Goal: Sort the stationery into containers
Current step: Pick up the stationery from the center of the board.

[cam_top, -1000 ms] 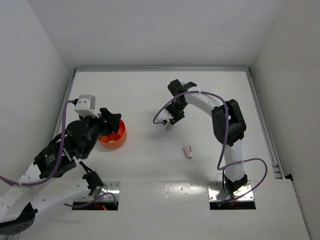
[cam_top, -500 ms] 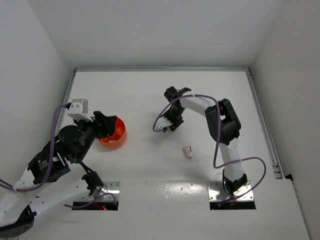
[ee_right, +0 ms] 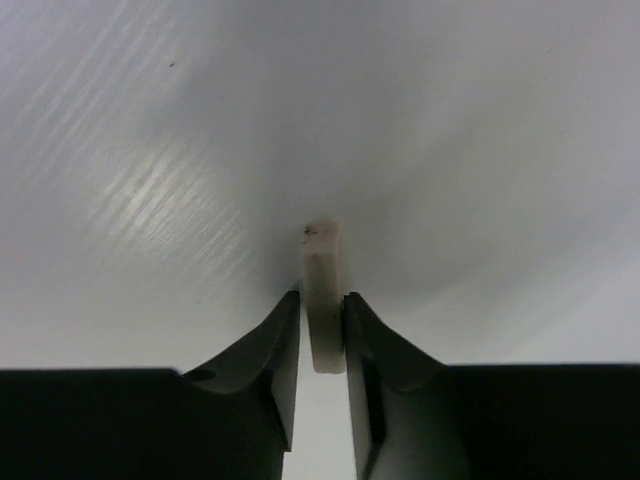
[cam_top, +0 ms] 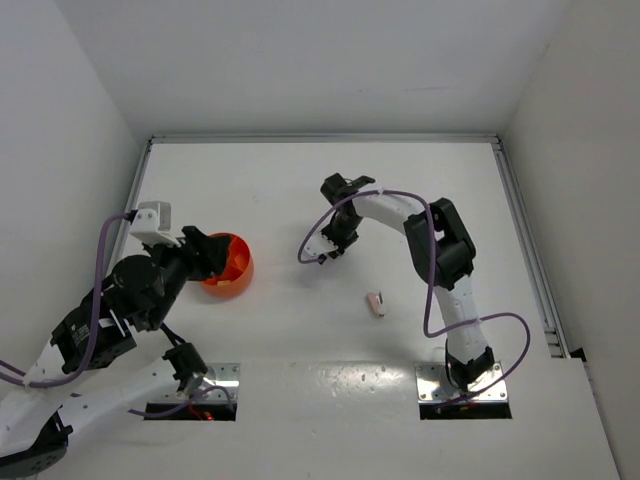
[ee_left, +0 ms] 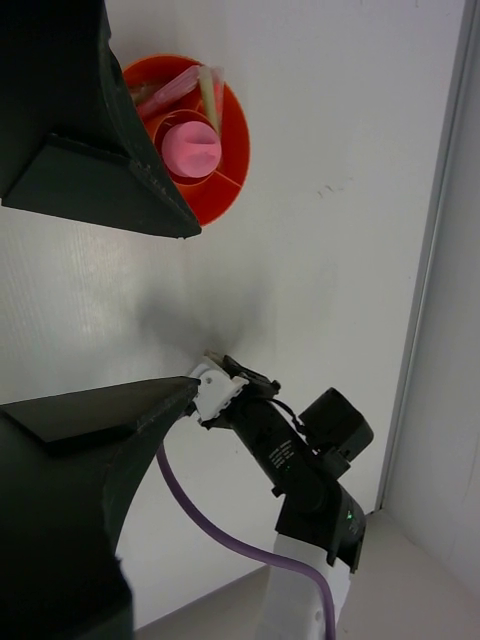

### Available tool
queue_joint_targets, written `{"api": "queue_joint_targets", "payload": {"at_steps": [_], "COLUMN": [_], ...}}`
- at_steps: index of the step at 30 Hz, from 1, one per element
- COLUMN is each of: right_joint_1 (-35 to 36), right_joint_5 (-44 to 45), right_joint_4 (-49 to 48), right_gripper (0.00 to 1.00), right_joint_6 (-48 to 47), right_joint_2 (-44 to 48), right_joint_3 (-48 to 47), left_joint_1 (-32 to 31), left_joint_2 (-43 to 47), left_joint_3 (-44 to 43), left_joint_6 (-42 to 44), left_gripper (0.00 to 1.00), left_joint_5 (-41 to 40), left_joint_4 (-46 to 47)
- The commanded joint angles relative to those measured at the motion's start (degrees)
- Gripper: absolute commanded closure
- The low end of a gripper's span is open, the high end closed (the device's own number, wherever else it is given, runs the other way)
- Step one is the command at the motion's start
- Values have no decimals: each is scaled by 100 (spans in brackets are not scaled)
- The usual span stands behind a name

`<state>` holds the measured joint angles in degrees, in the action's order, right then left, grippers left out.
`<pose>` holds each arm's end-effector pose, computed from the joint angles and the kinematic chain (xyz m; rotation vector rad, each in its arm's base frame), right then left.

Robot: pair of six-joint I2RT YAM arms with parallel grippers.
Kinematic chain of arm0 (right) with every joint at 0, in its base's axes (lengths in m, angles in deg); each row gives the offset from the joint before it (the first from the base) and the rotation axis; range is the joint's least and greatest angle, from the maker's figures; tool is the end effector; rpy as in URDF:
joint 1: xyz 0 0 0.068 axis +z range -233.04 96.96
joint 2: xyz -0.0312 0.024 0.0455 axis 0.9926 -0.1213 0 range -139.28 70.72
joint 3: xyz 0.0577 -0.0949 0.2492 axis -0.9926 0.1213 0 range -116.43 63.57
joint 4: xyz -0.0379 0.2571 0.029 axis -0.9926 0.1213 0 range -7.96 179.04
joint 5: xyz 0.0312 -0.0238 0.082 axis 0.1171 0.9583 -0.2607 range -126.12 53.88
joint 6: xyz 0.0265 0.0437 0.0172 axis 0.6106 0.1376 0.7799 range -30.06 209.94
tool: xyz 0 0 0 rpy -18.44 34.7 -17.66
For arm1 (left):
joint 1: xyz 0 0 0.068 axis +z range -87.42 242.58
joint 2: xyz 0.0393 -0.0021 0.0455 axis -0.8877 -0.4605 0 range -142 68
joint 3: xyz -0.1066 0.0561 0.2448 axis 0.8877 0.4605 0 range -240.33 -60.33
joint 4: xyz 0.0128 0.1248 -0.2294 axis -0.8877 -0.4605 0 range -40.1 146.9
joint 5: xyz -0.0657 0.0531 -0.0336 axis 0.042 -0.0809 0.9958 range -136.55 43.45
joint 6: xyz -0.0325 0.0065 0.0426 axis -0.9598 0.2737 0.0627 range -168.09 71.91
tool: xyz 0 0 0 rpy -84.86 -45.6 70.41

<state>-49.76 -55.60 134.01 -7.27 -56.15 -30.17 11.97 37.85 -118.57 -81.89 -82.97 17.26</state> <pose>0.3493 0.2435 0.1338 -2.6138 1.1824 0.3530 0.0673 -0.0484 0.3938 -0.2033 1.7490 -0.5182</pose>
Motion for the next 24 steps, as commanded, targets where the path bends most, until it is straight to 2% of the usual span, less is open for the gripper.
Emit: {"api": "queue_joint_targets", "payload": {"at_steps": [1,2,4,7,8,10,11,13,15,18,20,24], "right_joint_1": [135,135,187,302,302,486,574,933,1162,1506,1699,1945], "right_joint_5": [-64,-64,-12,-230,-588,-968,-1100,-1101,-1040,-1092,-1145,-1092], "right_joint_4": [-72,-72,-177,-239,-239,-397,-859,-1293,-1469,-996,-864,-1362], "right_gripper": [77,87,100,100,100,100,100,100,100,100,100,100], "right_joint_6": [342,404,596,1141,1256,2088,2605,4052,4786,5910,6291,7285], "right_joint_2": [-347,-347,-295,-50,256,644,1072,1435,1743,1744,1525,1323], "right_joint_3": [-40,-40,-40,-40,-40,-40,91,144,32,-539,-969,-1244], "left_joint_1": [-37,-37,-37,-37,-37,-37,-37,-37,-37,-37,-37,-37], "left_joint_2": [62,114,115,115,184,247,351,518,572,625,625,572], "left_joint_3": [5,5,5,5,5,-56,-56,14,75,137,137,137], "left_joint_6": [-83,-83,-83,-83,-83,-135,-240,-320,-381,-382,-382,-382], "left_gripper": [37,37,37,37,37,37,37,37,37,37,37,37], "left_joint_5": [21,21,74,74,-13,-310,-443,-724,-787,-787,-787,-787], "left_joint_4": [0,0,0,-53,-105,-158,-237,-237,-237,-290,-290,-290]}}
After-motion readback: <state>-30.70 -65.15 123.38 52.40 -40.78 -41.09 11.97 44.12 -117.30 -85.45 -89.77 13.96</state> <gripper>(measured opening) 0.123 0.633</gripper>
